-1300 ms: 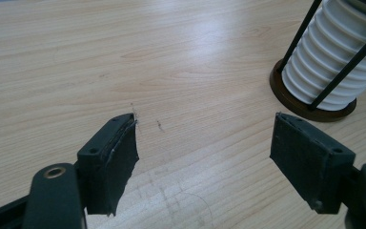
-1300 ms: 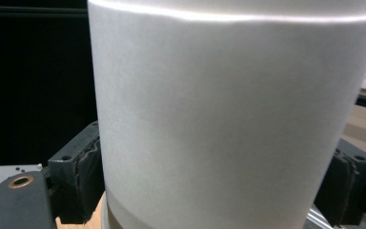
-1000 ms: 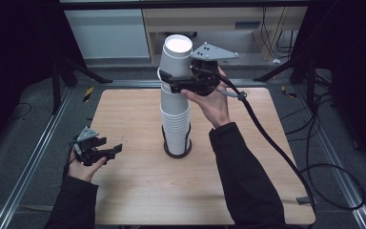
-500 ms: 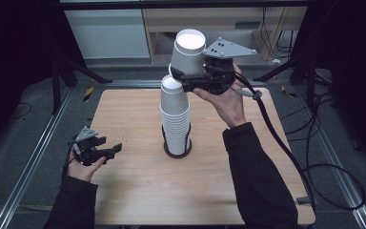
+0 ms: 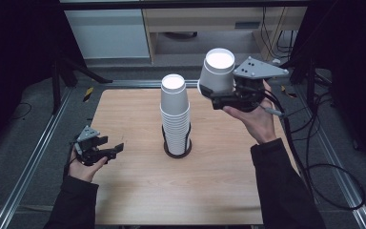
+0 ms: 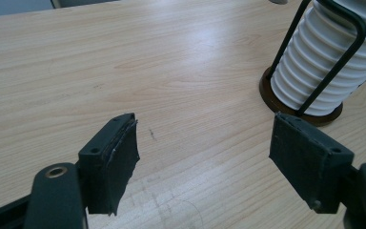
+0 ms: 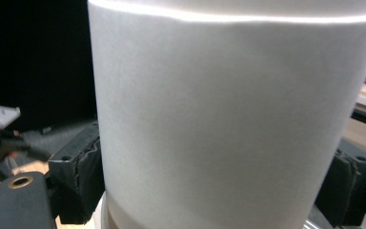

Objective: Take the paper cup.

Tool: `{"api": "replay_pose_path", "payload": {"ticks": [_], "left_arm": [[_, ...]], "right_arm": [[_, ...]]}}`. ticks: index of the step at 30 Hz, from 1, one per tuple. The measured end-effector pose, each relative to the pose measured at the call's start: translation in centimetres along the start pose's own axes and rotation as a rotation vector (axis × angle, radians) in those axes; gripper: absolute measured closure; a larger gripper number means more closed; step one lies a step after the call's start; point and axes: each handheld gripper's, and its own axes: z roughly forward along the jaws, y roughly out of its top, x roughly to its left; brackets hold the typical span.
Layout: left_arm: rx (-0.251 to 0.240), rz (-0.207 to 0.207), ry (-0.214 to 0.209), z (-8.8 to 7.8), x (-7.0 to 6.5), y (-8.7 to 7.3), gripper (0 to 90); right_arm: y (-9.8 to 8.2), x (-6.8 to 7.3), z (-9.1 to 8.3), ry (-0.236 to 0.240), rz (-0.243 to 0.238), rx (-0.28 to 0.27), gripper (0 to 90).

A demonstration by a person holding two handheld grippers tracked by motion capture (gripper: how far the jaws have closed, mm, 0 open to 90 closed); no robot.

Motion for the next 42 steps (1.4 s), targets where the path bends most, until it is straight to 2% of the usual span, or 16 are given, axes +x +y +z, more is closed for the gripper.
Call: {"api": "replay_pose_path", "payload": {"ticks": [3,4,5,6,7,13,14,15,16,20,22,28,34,37,38,42], "left_arm": [[0.001,0.006,-0.006,0.0,-0.3,0.1,23.9],[0.001,0.006,-0.006,0.0,-0.3,0.1,23.9],[0.004,0.01,-0.01,0.1,-0.4,0.1,24.1],[0.004,0.01,-0.01,0.1,-0.4,0.1,24.1],[0.003,0.012,-0.016,0.2,-0.6,0.1,24.3],[0.0,0.014,-0.039,0.3,-1.3,0.3,24.8],[-0.001,0.016,-0.043,0.2,-1.5,0.4,24.9],[-0.002,0.019,-0.047,0.2,-1.7,0.4,24.9],[-0.005,0.022,-0.052,0.2,-1.9,0.5,25.2],[-0.007,0.047,-0.075,0.3,-2.9,0.8,25.4],[-0.006,0.053,-0.081,0.3,-3.2,0.8,25.3],[-0.004,0.094,-0.116,0.5,-4.8,1.1,25.3],[-0.001,0.134,-0.154,0.6,-6.3,1.4,25.4],[0.0,0.156,-0.187,0.7,-7.4,1.6,25.5],[0.0,0.156,-0.187,0.7,-7.4,1.6,25.5],[0.004,0.182,-0.229,0.9,-8.3,1.8,25.6]], "right_arm": [[-1.7,-0.1,-1.1,-0.002,-0.01,0.04,13.5],[-1.7,-0.1,-1.1,-0.002,-0.01,0.04,13.5],[-2.7,-0.1,-1.4,0.001,-0.015,0.062,13.4],[-2.7,-0.1,-1.4,0.001,-0.015,0.062,13.4],[-3.6,0.1,-1.6,0.01,-0.019,0.083,13.4],[-5.7,0.5,-1.9,0.026,-0.027,0.135,13.3],[-6.6,0.6,-2.0,0.032,-0.026,0.155,13.3],[-6.6,0.6,-2.0,0.032,-0.026,0.155,13.3],[-7.4,0.7,-2.1,0.037,-0.031,0.18,13.2],[-9.0,1.0,-2.4,0.053,-0.035,0.213,13.2],[-9.3,1.1,-2.4,0.058,-0.038,0.223,13.2],[-11.2,2.0,-2.4,0.1,-0.064,0.273,13.2],[-12.5,2.5,-2.3,0.132,-0.071,0.296,13.2],[-13.4,2.9,-2.1,0.17,-0.082,0.319,13.2],[-13.4,2.9,-2.1,0.17,-0.082,0.319,13.2],[-14.4,3.5,-1.9,0.222,-0.103,0.348,13.1]]}}
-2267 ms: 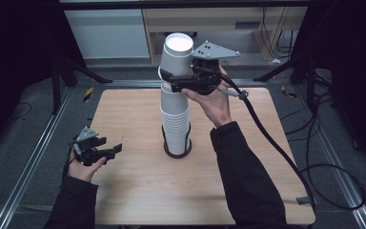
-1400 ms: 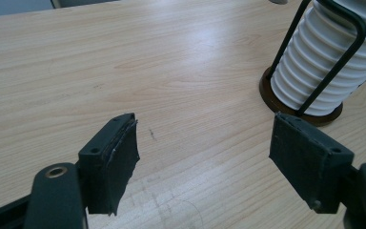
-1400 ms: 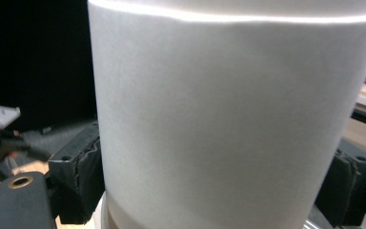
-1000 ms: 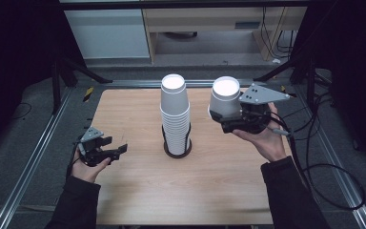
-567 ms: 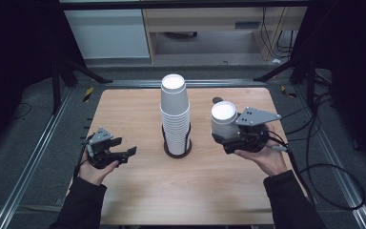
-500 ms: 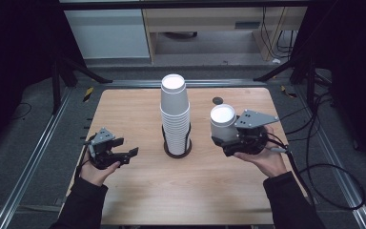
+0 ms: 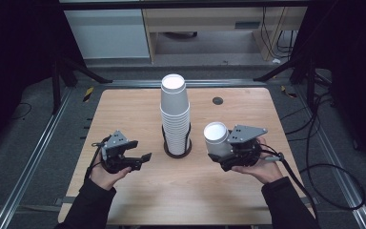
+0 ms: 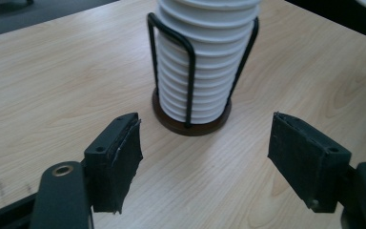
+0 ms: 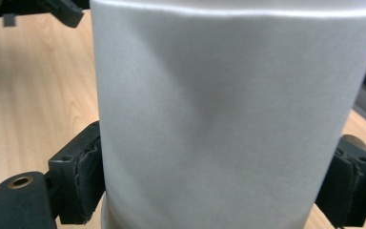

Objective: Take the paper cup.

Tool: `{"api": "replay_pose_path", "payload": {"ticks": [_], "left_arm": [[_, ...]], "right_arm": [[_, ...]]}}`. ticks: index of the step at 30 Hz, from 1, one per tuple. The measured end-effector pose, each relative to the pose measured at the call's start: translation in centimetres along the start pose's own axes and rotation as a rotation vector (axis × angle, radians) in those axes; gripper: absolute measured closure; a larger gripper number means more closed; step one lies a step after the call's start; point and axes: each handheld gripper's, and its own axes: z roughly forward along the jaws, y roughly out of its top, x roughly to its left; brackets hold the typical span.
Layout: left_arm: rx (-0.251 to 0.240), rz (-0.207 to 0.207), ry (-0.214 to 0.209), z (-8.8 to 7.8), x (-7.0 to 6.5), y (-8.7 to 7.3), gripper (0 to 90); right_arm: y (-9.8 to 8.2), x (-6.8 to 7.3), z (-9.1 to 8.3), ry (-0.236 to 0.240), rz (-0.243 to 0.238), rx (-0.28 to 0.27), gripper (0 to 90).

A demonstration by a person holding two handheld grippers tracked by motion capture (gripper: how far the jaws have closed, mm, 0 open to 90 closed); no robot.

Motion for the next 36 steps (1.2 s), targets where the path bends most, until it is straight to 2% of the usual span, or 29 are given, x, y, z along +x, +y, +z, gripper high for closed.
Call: {"api": "replay_pose_path", "payload": {"ticks": [11,16,17,18,19,20,21,29,33,36], "left_arm": [[-0.004,0.047,-0.064,0.7,-1.9,0.8,25.3],[-0.014,0.079,-0.109,1.0,-2.9,1.2,25.2],[-0.018,0.091,-0.13,1.1,-3.4,1.4,25.1],[-0.018,0.091,-0.13,1.1,-3.4,1.4,25.1],[-0.016,0.107,-0.153,1.3,-3.8,1.5,25.1],[-0.016,0.107,-0.153,1.3,-3.8,1.5,25.1],[-0.015,0.117,-0.171,1.5,-4.2,1.6,25.0],[-0.033,0.138,-0.24,1.9,-5.0,2.3,25.1],[-0.034,0.173,-0.278,2.1,-5.5,2.8,25.1],[-0.027,0.188,-0.291,2.3,-5.7,2.9,25.0]], "right_arm": [[-0.8,1.0,1.5,0.101,-0.057,0.059,13.1],[-1.1,1.5,2.3,0.147,-0.075,0.086,13.1],[-1.2,1.6,2.4,0.155,-0.078,0.09,13.1],[-1.2,1.6,2.5,0.163,-0.079,0.094,13.1],[-1.3,1.7,2.6,0.168,-0.081,0.098,13.1],[-1.3,1.8,2.7,0.174,-0.084,0.102,13.1],[-1.4,1.8,2.8,0.18,-0.085,0.108,13.0],[-1.7,2.3,3.6,0.228,-0.111,0.141,13.1],[-1.9,2.4,4.1,0.26,-0.129,0.161,13.1],[-1.9,2.4,4.3,0.272,-0.131,0.172,13.0]]}}
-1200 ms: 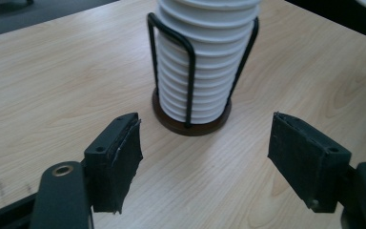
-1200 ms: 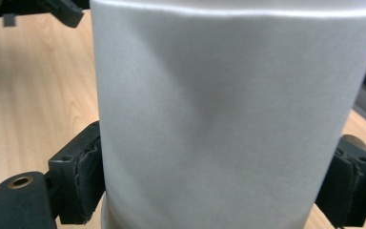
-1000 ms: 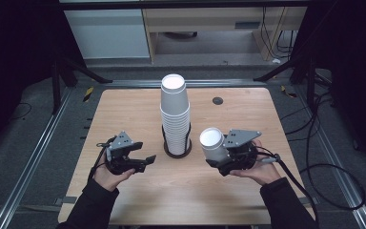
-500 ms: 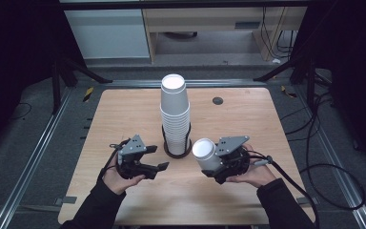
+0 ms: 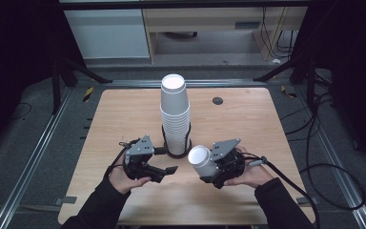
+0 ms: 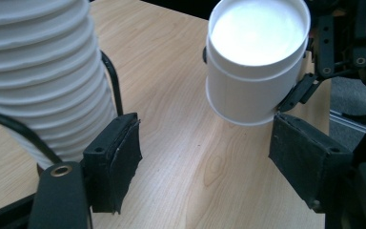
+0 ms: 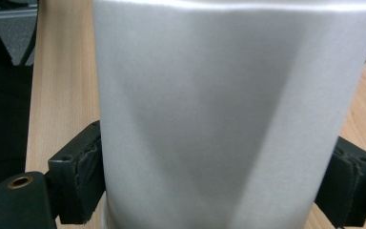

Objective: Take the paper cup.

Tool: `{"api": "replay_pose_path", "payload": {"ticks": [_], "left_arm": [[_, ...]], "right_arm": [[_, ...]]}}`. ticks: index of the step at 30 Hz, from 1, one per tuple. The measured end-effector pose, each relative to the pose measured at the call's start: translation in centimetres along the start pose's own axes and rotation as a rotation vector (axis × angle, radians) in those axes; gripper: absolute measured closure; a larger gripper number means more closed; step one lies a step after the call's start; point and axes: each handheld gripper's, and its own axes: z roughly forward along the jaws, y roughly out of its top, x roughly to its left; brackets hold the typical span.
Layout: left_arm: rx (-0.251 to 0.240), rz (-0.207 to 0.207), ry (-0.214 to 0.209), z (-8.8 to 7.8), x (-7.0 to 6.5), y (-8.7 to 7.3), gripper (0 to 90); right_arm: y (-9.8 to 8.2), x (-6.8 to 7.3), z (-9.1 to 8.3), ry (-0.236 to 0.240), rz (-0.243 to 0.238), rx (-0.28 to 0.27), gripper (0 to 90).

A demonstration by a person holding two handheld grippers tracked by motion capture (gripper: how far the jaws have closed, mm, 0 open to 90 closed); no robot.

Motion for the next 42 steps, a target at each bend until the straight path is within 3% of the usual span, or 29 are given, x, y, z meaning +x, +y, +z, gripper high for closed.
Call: {"api": "replay_pose_path", "payload": {"ticks": [11,20,42], "left_arm": [[0.018,0.038,-0.082,1.3,-0.5,0.6,23.8],[0.043,0.042,-0.117,2.2,-0.6,1.1,18.9],[0.108,0.104,-0.196,4.9,-1.2,2.3,14.6]], "right_arm": [[0.5,0.0,1.4,0.06,-0.042,0.038,13.0],[0.3,0.3,1.9,0.092,-0.059,0.058,13.0],[0.3,0.8,2.4,0.131,-0.081,0.066,13.0]]}}
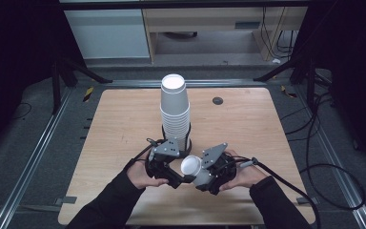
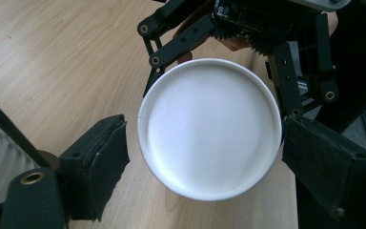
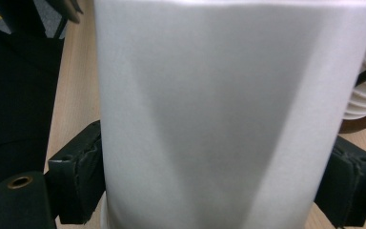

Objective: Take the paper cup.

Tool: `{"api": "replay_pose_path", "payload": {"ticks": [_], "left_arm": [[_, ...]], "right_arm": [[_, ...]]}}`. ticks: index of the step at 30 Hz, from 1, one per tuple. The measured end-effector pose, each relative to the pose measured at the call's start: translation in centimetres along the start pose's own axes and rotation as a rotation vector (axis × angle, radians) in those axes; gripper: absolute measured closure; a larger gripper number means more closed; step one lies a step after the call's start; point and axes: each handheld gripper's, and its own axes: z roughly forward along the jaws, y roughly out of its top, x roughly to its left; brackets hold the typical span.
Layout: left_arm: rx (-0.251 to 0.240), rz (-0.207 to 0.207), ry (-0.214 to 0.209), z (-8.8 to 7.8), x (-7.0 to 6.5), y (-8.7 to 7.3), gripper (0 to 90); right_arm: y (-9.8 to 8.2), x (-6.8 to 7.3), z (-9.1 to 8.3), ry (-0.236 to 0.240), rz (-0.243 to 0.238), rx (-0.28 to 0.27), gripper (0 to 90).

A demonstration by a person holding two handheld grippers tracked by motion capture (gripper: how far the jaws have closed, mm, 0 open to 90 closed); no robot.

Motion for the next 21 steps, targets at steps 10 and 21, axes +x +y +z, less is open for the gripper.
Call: {"api": "replay_pose_path", "payload": {"ticks": [10,21], "left_arm": [[0.038,0.01,-0.031,1.1,0.1,0.2,14.5],[0.078,0.021,-0.037,1.8,-0.2,0.4,17.9]], "right_arm": [[0.1,0.2,0.4,0.02,-0.02,0.011,13.0],[0.8,0.3,0.7,0.036,-0.038,0.007,13.0]]}}
